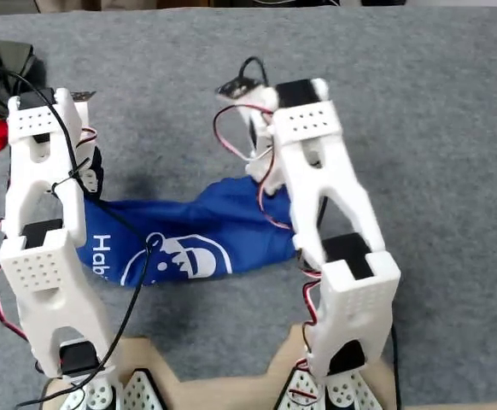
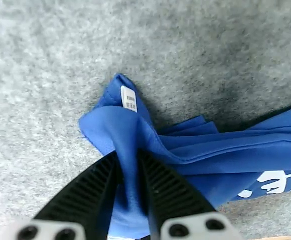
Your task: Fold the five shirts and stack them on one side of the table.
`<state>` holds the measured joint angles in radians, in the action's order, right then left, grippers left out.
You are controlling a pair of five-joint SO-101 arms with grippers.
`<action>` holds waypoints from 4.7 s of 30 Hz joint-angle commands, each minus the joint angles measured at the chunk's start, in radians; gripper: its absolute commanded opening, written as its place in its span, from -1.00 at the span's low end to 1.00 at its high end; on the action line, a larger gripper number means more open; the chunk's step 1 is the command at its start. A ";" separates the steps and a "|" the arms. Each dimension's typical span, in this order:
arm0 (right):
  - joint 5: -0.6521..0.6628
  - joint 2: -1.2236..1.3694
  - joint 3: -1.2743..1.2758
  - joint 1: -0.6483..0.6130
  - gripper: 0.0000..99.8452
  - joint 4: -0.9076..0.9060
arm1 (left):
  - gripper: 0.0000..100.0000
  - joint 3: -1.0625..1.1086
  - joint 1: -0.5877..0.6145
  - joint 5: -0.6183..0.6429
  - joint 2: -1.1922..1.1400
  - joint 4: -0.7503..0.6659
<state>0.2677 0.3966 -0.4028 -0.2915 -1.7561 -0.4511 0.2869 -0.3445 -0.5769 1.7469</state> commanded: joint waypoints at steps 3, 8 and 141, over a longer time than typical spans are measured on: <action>-0.009 -0.062 -0.062 0.048 -0.55 0.046 | -0.96 -0.035 0.000 0.002 0.010 0.012; -0.080 0.051 -0.031 0.058 -0.55 0.206 | -0.96 -0.035 0.000 0.002 0.010 0.012; 0.173 -0.051 -0.226 -0.018 -0.99 0.365 | -0.91 -0.324 0.058 0.290 -0.263 -0.463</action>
<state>0.4365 0.4181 -0.6314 -0.2992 -1.4124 -0.7211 0.3222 -0.0652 -0.8531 1.2927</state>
